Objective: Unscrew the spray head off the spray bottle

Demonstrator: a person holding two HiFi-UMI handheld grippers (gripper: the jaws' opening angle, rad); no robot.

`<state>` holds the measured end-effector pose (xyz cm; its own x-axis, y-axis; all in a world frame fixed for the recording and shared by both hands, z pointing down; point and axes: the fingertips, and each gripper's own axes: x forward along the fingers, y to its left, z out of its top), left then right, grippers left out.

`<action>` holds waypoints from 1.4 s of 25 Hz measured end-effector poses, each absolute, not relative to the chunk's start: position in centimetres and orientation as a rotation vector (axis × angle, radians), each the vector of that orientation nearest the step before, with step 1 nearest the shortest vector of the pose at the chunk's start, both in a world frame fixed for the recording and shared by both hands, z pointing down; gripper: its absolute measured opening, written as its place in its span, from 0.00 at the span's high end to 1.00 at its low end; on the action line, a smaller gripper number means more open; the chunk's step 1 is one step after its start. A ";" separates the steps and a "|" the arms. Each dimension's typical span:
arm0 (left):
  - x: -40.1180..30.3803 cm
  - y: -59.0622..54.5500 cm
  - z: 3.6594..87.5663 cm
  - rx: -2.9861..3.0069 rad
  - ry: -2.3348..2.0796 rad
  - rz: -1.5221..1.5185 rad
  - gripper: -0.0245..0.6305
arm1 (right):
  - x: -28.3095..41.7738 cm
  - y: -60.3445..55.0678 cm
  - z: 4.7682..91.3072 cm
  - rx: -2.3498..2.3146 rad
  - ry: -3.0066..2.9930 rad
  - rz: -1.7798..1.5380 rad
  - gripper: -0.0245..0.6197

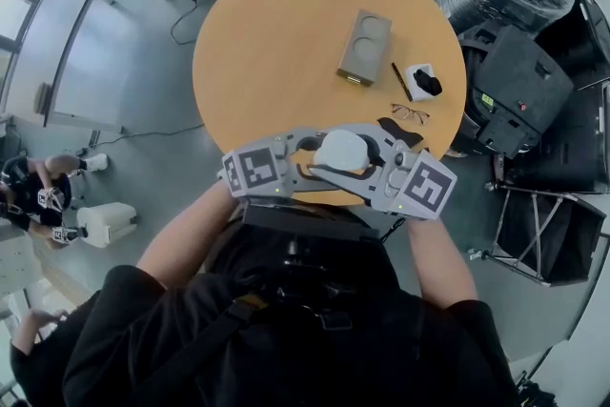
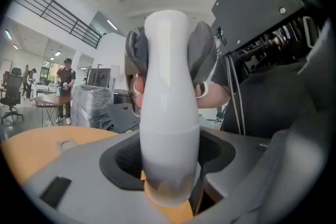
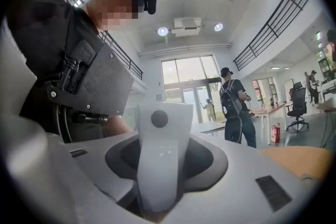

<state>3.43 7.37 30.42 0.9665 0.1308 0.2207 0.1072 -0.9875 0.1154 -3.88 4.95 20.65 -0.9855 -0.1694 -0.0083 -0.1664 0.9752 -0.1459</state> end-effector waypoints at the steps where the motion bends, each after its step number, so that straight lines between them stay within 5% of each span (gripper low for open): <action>1: 3.4 7.4 30.1 3.011 0.203 0.337 0.50 | -3.7 5.0 20.4 -0.241 3.093 -0.226 0.68; 12: 3.7 10.2 29.0 2.912 0.481 0.284 0.50 | -3.2 7.5 19.5 0.131 3.122 -0.248 0.66; 15: 3.9 7.9 28.8 2.953 0.312 0.267 0.50 | -2.5 4.3 19.5 -0.125 3.127 -0.184 0.47; 24: 4.0 5.6 26.7 2.976 0.063 0.143 0.50 | -1.1 1.6 17.4 -0.455 3.026 -0.161 0.26; 33: 1.8 -0.5 26.4 2.955 -0.598 0.104 0.50 | 0.2 -1.6 18.5 -0.966 2.898 -0.300 0.27; 35: 1.6 -1.5 26.7 2.948 -0.693 0.130 0.50 | -0.4 -1.5 19.0 -0.998 2.931 -0.272 0.33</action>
